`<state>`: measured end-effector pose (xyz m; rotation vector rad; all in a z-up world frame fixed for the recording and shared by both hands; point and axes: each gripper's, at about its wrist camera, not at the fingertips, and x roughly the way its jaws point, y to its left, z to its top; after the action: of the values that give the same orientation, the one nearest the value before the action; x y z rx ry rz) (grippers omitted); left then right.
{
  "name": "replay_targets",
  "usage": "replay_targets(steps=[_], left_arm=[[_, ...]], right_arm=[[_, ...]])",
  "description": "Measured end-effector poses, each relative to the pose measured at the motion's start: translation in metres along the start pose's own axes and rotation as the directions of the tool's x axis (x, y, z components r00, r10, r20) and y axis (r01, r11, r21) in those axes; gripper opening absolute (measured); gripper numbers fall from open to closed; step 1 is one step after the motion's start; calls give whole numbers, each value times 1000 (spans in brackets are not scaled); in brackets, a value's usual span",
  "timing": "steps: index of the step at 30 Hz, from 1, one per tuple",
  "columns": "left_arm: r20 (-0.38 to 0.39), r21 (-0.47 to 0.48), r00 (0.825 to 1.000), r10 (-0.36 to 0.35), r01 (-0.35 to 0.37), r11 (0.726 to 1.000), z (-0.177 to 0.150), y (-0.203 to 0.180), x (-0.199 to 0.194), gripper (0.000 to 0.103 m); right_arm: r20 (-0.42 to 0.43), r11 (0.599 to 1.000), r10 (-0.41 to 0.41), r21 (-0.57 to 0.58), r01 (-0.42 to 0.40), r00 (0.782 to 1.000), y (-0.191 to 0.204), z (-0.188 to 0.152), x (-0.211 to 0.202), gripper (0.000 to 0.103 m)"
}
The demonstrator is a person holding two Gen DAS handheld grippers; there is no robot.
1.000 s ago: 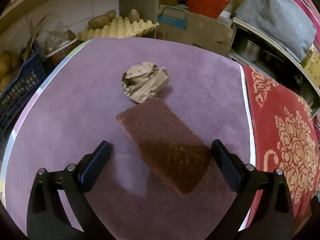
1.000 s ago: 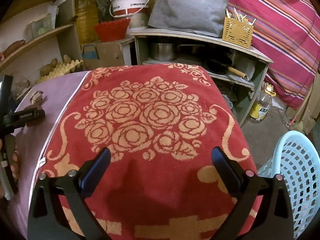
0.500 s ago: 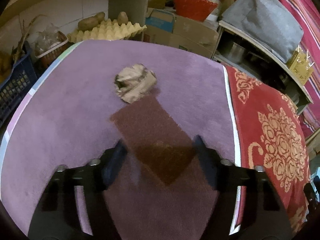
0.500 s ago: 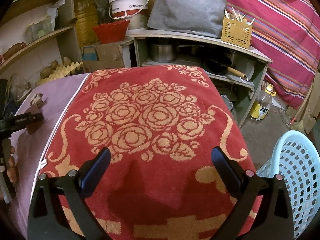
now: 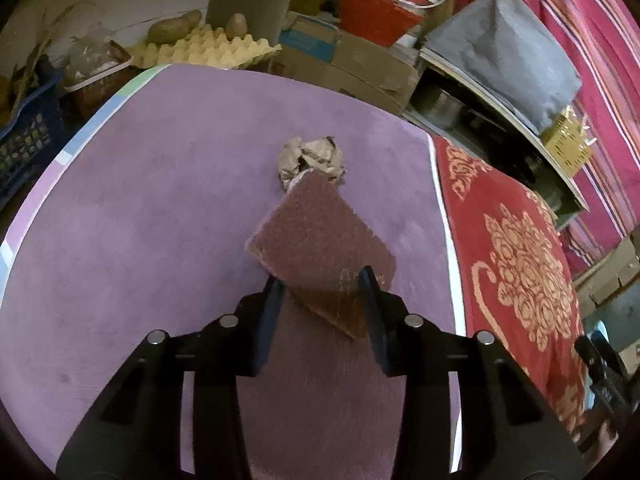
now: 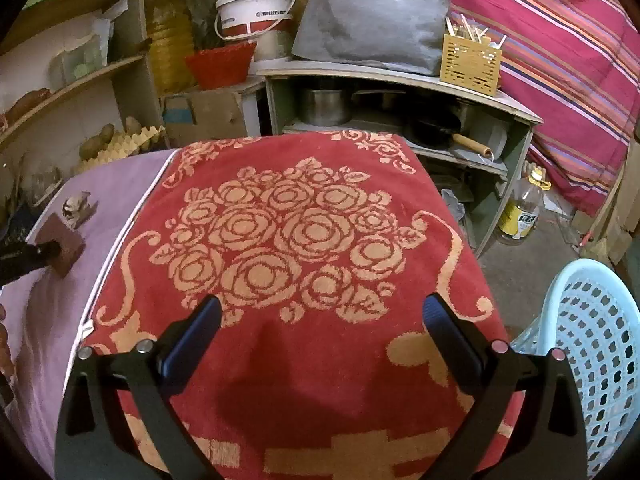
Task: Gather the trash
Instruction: 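Lift the brown scouring pad with the left tool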
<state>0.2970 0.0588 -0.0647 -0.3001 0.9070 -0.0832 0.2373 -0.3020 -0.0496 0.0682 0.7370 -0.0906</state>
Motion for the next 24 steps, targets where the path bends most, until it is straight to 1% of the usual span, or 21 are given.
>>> replay_targets(steps=[1, 2, 3, 5, 6, 7, 8, 9, 10, 11, 12, 14, 16, 22, 24], left_arm=[[-3, 8, 1000, -4, 4, 1000, -1, 1, -2, 34], [-3, 18, 1000, -14, 14, 1000, -1, 2, -5, 30], [-3, 26, 1000, -15, 15, 1000, -2, 2, -7, 29], [-10, 39, 1000, -18, 19, 999, -2, 3, -10, 32], [-7, 50, 1000, 8, -7, 999, -3, 1, -10, 36], [8, 69, 999, 50, -50, 996, -3, -1, -11, 48], [23, 88, 997, 80, -81, 993, -3, -3, -12, 57], [35, 98, 994, 100, -103, 990, -3, -4, -12, 76], [44, 104, 992, 115, -119, 987, -3, -4, -11, 86], [54, 125, 990, 134, -139, 982, -4, -7, -9, 88], [58, 147, 989, 139, -147, 978, -4, -9, -7, 89], [59, 192, 987, 147, -156, 969, -3, -12, -1, 95], [57, 218, 984, 167, -176, 960, 0, -13, 6, 96], [5, 250, 988, 154, -150, 956, 5, -14, 28, 97], [6, 266, 988, 153, -150, 952, 6, -17, 30, 97]], right_arm=[[0, 1000, 1, 1, -1, 1000, 0, 1, 0, 98], [-1, 1000, 1, -1, -1, 1000, 0, 0, 0, 98], [-1, 1000, 2, -1, -2, 1000, 0, 1, 0, 98], [1, 1000, 6, 2, -6, 1000, 0, 1, 0, 98], [2, 1000, 8, 2, -8, 1000, 1, 1, 0, 98], [3, 1000, 10, 0, -10, 1000, 2, 1, 0, 98], [2, 1000, 11, -1, -11, 1000, 2, 1, -1, 98], [2, 1000, 13, -2, -13, 1000, 3, 1, -1, 98], [1, 1000, 14, -3, -14, 1000, 4, 1, 0, 98], [1, 1000, 15, -4, -15, 1000, 4, 1, 0, 98], [0, 1000, 14, -5, -14, 1000, 4, 1, 0, 98], [-2, 1000, 13, -4, -13, 1000, 5, 1, 1, 98], [-4, 1000, 14, -2, -14, 1000, 5, 1, 1, 98], [-7, 1000, 16, -1, -16, 1000, 4, 1, 2, 98], [-8, 1000, 17, -3, -17, 1000, 4, 0, 2, 98]])
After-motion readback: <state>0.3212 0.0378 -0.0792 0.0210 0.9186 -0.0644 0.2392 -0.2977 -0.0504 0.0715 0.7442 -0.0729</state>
